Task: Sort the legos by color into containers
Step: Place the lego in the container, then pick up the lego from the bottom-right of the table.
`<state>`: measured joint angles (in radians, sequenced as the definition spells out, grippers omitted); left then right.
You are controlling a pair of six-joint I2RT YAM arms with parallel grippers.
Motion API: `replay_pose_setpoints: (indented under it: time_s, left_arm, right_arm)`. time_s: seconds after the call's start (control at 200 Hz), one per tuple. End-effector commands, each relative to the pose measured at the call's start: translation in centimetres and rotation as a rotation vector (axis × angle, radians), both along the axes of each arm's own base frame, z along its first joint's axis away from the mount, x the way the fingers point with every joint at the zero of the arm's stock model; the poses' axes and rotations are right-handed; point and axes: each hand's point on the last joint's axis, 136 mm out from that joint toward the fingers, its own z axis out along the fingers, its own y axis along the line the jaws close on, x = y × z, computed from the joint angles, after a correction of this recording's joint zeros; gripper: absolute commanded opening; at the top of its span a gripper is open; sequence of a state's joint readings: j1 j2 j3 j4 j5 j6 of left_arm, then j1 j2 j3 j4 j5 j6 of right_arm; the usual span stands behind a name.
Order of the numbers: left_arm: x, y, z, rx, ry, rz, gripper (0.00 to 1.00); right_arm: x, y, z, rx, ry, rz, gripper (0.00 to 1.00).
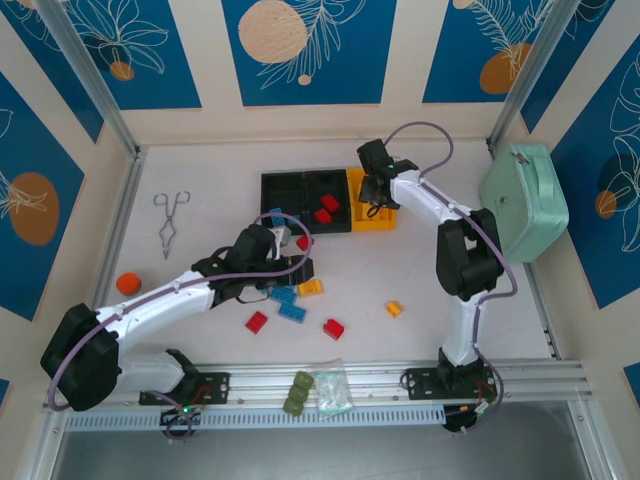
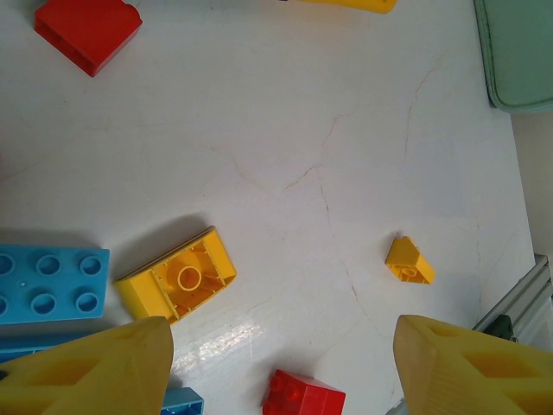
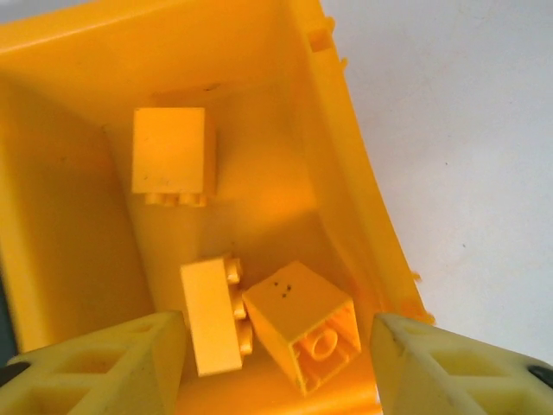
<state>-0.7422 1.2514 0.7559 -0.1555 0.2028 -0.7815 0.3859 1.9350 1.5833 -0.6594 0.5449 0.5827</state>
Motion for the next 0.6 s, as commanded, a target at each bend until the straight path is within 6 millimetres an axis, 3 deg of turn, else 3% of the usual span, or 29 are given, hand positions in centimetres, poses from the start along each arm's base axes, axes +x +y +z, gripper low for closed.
replay_pose_setpoints:
  time_s: [0.0,0.27,0.53,0.595]
  left_arm:
    - [-0.2,-0.5,0.1,-0.016,-0.001,-0.012,0.68]
    - [-0.8,-2.0,-0.1,-0.055,0.013,-0.091,0.68]
    - [-3.2,-4.0,-1.2,-0.010,0.022,-0.243,0.68]
    - [-3.4,-4.2,-1.5,0.005,0.022,-0.253,0.68]
  right_arm:
    - [-1.5,0.9,4.1,0.066,-0.079,0.039,0.58]
    - [-9.0,0.7,4.1,0.168,-0.037,0.080,0.59]
    - [-19.0,-3.8,0.5,0.150,0.155,-0.098,0.72]
    - [-21.5,-3.8,-0.7,0.187,0.225,-0.120,0.72]
